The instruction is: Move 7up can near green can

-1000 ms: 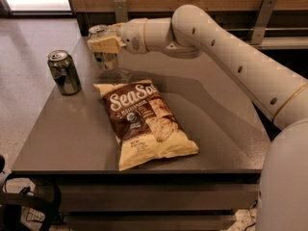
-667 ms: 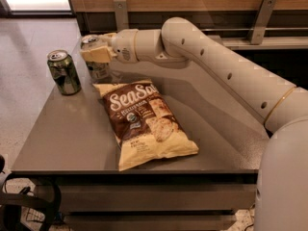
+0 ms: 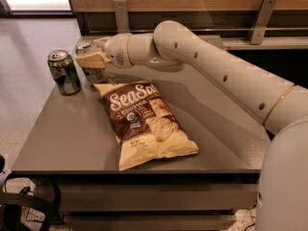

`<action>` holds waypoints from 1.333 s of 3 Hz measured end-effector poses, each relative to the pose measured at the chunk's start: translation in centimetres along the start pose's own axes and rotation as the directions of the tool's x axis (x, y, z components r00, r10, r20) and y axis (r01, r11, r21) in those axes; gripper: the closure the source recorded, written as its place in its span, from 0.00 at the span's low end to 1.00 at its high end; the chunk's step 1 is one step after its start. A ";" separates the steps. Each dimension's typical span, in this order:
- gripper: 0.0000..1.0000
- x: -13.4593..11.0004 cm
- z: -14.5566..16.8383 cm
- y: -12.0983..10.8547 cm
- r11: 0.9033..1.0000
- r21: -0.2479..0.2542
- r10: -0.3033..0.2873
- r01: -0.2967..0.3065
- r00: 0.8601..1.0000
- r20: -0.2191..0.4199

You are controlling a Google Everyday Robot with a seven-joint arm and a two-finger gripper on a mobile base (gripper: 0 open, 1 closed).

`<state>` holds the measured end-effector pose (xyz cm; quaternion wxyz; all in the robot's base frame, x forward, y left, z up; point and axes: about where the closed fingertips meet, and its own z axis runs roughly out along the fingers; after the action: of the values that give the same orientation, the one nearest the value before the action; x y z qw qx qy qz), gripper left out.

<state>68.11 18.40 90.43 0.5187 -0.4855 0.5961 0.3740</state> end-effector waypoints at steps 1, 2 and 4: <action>0.52 -0.1 0.2 0.2 1.000 -0.005 0.000 0.000 1.000 0.001; 0.28 -0.1 0.4 0.3 1.000 -0.009 0.000 0.000 1.000 0.002; 0.00 -0.2 0.8 0.6 1.000 -0.017 0.000 0.000 1.000 0.002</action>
Offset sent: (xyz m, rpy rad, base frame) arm -0.0010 0.0024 0.0002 0.0010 0.0007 0.0045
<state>67.69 19.36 90.41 0.5154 -0.4895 0.5923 0.3794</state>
